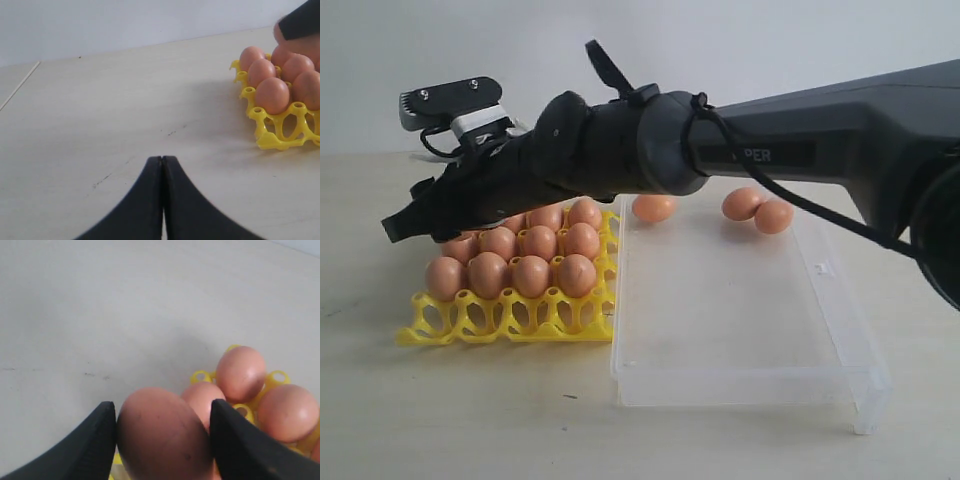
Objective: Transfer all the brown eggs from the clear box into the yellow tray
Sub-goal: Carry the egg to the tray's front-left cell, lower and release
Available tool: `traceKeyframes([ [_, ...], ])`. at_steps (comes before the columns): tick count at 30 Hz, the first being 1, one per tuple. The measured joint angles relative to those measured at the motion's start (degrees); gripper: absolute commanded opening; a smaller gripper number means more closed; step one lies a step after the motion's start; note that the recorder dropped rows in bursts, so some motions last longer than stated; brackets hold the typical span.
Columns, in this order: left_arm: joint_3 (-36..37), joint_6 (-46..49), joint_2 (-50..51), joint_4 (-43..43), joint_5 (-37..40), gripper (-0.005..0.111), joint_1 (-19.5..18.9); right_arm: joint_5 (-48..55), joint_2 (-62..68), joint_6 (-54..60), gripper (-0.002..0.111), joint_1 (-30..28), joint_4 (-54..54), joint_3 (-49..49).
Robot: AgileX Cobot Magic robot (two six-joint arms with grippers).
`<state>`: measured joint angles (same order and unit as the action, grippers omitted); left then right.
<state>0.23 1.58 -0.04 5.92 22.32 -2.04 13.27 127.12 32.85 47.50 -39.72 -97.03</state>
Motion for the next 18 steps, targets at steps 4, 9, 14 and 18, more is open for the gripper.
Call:
traceKeyframes([
  [4,0.0,0.0,0.0,0.0,0.0,0.0,0.0,-1.2,0.1,-18.6,0.0,0.8,16.7,0.0],
  [9,0.0,0.0,0.0,0.0,0.0,0.0,0.0,-4.9,1.4,-21.5,0.0,1.5,17.2,-0.1],
  [14,0.0,0.0,0.0,0.0,0.0,0.0,0.0,-7.8,3.2,-21.5,0.0,2.7,17.3,-0.1],
  [18,0.0,0.0,0.0,0.0,0.0,0.0,0.0,-11.9,5.7,-24.1,0.0,3.8,18.7,-0.1],
])
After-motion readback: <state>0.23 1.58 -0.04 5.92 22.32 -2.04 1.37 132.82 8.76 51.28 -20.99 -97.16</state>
